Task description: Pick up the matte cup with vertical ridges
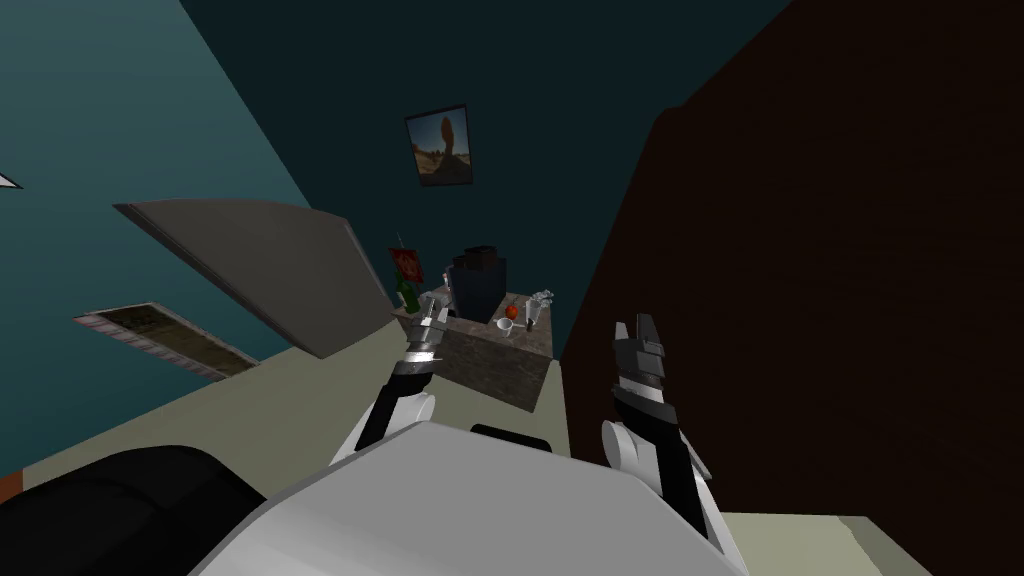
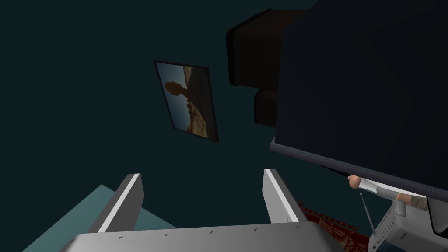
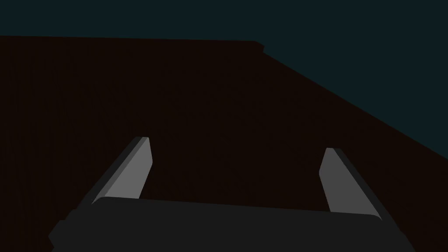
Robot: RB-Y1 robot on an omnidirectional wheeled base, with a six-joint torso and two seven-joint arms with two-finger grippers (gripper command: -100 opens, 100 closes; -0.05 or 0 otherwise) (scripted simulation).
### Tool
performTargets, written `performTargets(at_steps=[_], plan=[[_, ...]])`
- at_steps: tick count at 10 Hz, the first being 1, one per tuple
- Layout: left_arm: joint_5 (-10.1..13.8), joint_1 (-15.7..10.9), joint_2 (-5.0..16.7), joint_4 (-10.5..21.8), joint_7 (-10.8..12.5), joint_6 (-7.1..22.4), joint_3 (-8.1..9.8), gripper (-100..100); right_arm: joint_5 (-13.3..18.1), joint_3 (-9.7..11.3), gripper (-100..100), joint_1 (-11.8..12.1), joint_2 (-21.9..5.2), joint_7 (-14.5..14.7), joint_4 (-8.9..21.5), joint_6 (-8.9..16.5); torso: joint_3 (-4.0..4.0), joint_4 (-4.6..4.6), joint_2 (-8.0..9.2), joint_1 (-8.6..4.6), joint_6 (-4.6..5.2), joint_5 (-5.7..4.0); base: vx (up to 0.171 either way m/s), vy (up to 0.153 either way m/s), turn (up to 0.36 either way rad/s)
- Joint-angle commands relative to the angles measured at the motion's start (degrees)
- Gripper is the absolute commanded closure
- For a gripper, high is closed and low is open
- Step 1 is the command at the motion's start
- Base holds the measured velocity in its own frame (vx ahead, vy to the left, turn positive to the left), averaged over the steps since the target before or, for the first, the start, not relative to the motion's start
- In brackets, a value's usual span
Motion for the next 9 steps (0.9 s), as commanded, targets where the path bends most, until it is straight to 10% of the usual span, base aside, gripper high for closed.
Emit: performTargets(at_steps=[1,9], plan=[[0.7,-0.8,1.8,0.0,-0.7,2.0,0.20,-100,0.0,0.0,0,0.0,0.0,0.0,0.0,0.0,0.00,0.00,0.00,0.00,0.00,0.00,-0.016,-0.025,0.042],[4.8,-5.7,8.4,-0.3,-4.6,13.6,1.15,-100,0.0,0.0,0,0.0,0.0,0.0,0.0,0.0,0.05,0.02,0.09,-0.16,0.00,-0.04,-0.030,-0.056,0.046]])
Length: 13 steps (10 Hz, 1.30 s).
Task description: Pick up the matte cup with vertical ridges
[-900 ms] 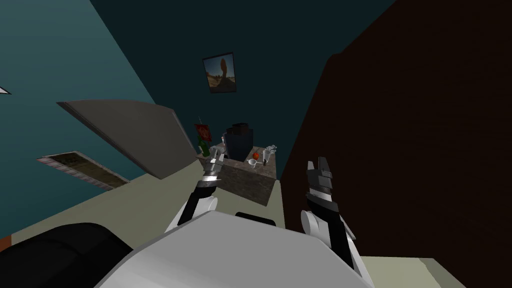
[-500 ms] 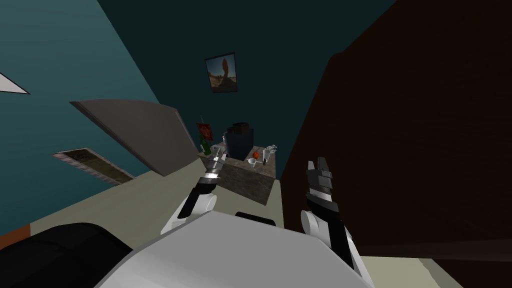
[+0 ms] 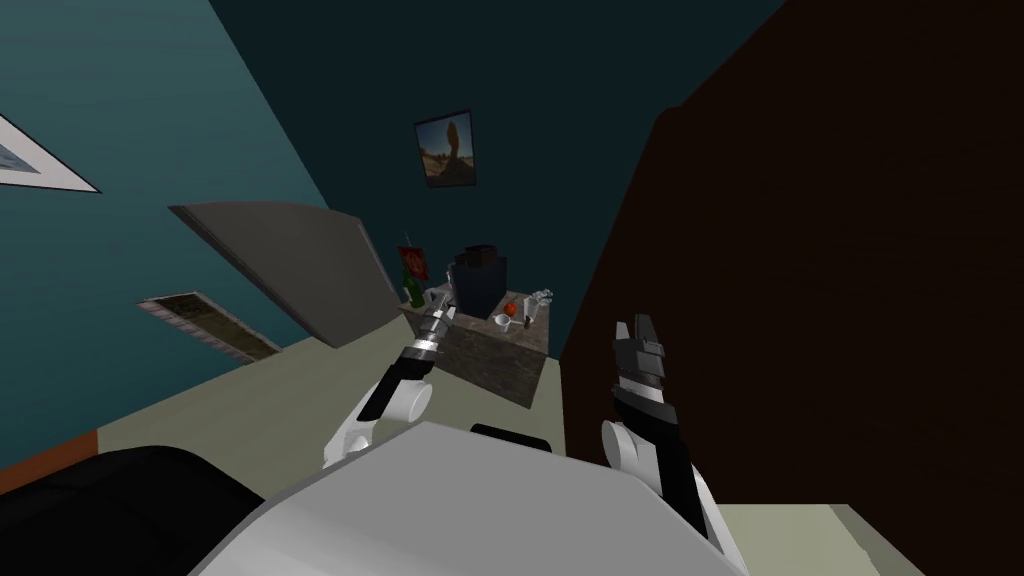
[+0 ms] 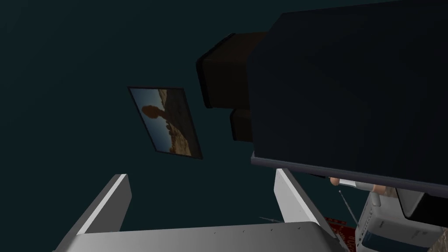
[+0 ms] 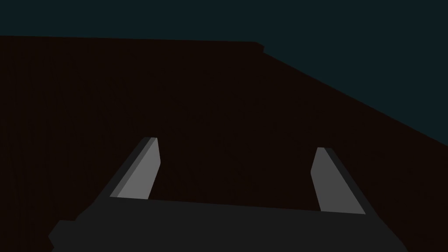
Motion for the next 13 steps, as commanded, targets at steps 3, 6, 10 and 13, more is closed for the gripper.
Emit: performTargets(at_steps=[3,6,10,13], plan=[[1.4,-1.6,2.0,-0.1,-1.3,4.5,0.29,-100,0.0,0.0,0,0.0,0.0,0.0,0.0,0.0,0.00,0.00,0.01,0.01,0.00,0.00,-0.022,-0.042,0.036],[3.4,-4.0,4.7,0.0,-3.2,9.7,0.58,-100,0.0,0.0,0,0.0,0.0,0.0,0.0,0.0,-0.01,0.00,-0.02,0.01,0.00,0.00,-0.020,-0.050,0.041],[5.5,-6.6,7.5,0.3,-5.0,15.8,0.82,-100,0.0,0.0,0,0.0,0.0,0.0,0.0,0.0,-0.02,-0.01,-0.03,0.00,0.00,-0.01,-0.018,-0.051,0.036],[6.6,-8.0,8.9,0.5,-6.0,20.4,0.91,-100,0.0,0.0,0,0.0,0.0,0.0,0.0,0.0,-0.03,-0.01,-0.05,0.00,0.00,0.00,-0.013,-0.048,0.033]])
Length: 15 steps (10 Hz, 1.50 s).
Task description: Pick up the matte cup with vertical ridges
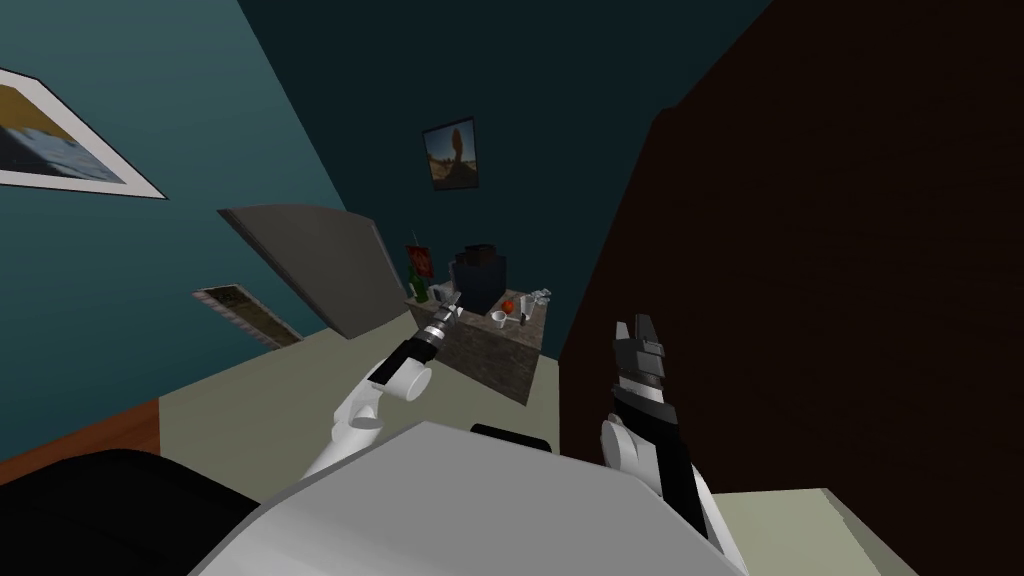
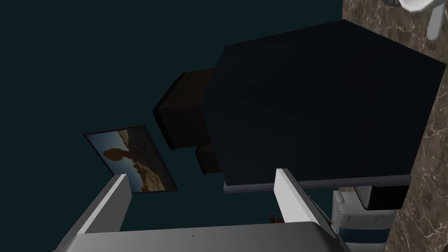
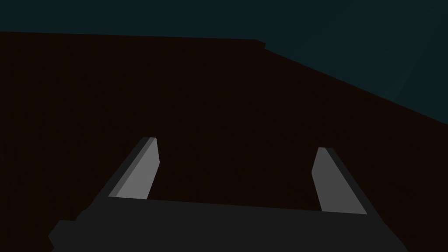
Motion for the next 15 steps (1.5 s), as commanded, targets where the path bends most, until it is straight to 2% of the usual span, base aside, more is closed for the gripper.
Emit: performTargets(at_steps=[1,4,5,8,9,10,12,15], plan=[[1.2,-1.8,1.5,0.2,-1.1,2.9,0.13,-100,0.0,0.0,0,0.0,0.0,0.0,0.0,0.0,0.00,0.00,0.00,0.00,0.00,0.00,-0.019,-0.053,0.040],[2.3,-3.2,2.8,0.5,-2.0,8.2,0.18,-100,0.0,0.0,0,0.0,0.0,0.0,0.0,0.0,-0.02,-0.01,-0.03,-0.01,0.00,0.00,-0.006,-0.048,0.027],[2.3,-3.2,2.8,0.5,-2.0,8.5,0.18,-100,0.0,0.0,0,0.0,0.0,0.0,0.0,0.0,-0.02,-0.01,-0.04,0.01,0.00,0.00,0.002,-0.021,0.000],[4.4,-6.2,5.3,1.3,-3.8,13.8,0.17,-100,0.0,0.0,0,0.0,0.0,0.0,0.0,0.0,-0.03,-0.01,-0.06,0.05,0.00,0.01,-0.001,-0.042,0.028],[4.4,-6.2,5.3,1.3,-3.8,15.4,0.17,-100,0.0,0.0,0,0.0,0.0,0.0,0.0,0.0,-0.04,-0.01,-0.07,-0.01,0.00,0.00,0.005,-0.045,0.017],[5.4,-7.6,6.6,1.8,-4.6,17.1,0.11,-100,0.0,0.0,0,0.0,0.0,0.0,0.0,0.0,-0.05,-0.02,-0.08,0.01,0.00,0.00,0.010,-0.048,0.025],[5.4,-7.6,6.6,1.8,-4.6,19.3,0.11,-100,0.0,0.0,0,0.0,0.0,0.0,0.0,0.0,-0.05,-0.02,-0.08,0.02,0.00,0.00,0.001,-0.029,0.008],[7.5,-10.6,9.0,2.9,-6.2,24.7,-0.10,-100,0.0,0.0,0,0.0,0.0,0.0,0.0,0.0,-0.09,-0.04,-0.16,-0.02,0.00,0.00,0.011,-0.036,0.019]])
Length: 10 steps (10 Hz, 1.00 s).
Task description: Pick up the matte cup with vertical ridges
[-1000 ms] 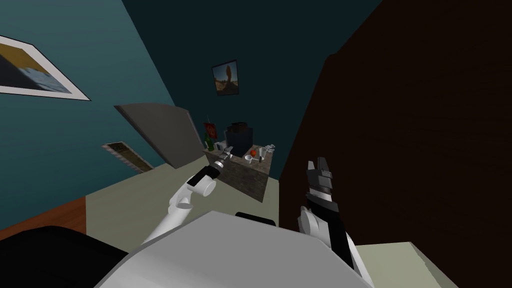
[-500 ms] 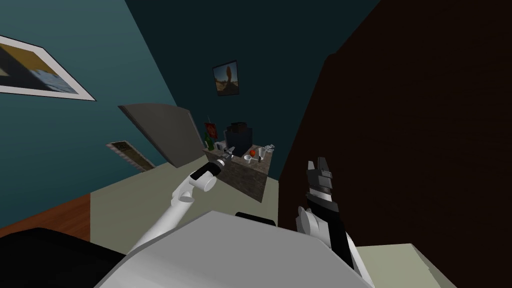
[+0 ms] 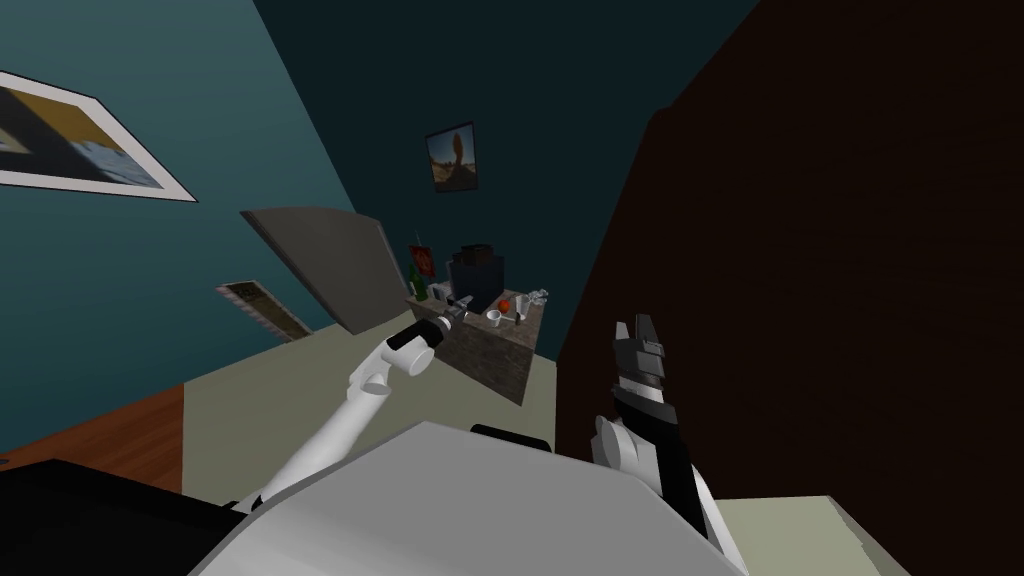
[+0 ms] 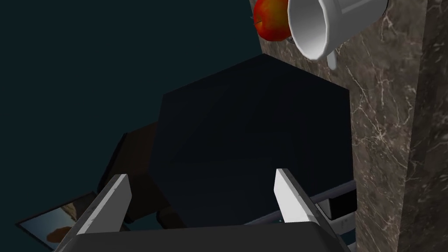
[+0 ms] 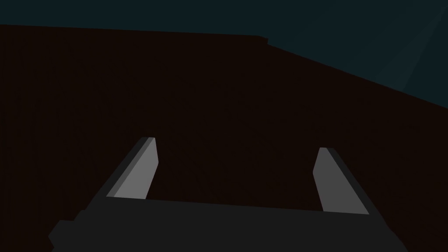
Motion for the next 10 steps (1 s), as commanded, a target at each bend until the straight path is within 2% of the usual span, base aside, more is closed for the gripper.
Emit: performTargets(at_steps=[1,2,4,7,10], plan=[[0.4,-0.5,0.5,0.1,-0.5,2.9,-0.13,-100,0.0,0.0,0,0.0,0.0,0.0,0.0,0.0,0.00,0.00,0.00,0.00,0.00,0.00,0.015,-0.044,0.008],[1.4,-1.9,1.7,0.7,-1.3,4.5,-0.28,-100,0.0,0.0,0,0.0,0.0,0.0,0.0,0.0,-0.02,-0.01,-0.02,-0.03,-0.01,-0.01,0.020,-0.050,0.014],[1.4,-1.9,1.7,0.7,-1.3,6.8,-0.28,-100,0.0,0.0,0,0.0,0.0,0.0,0.0,0.0,-0.04,-0.02,-0.07,-0.05,-0.01,-0.01,0.015,-0.028,0.005],[3.2,-4.9,4.0,2.0,-2.7,12.0,-0.67,-100,0.0,0.0,0,0.0,0.0,0.0,0.0,0.0,-0.05,-0.02,-0.08,-0.01,-0.01,0.00,0.024,-0.032,0.006],[4.1,-6.3,5.1,2.7,-3.3,17.2,-0.91,-100,0.0,0.0,0,0.0,0.0,0.0,0.0,0.0,-0.08,-0.03,-0.14,-0.04,-0.01,-0.01,0.030,-0.037,0.000]])
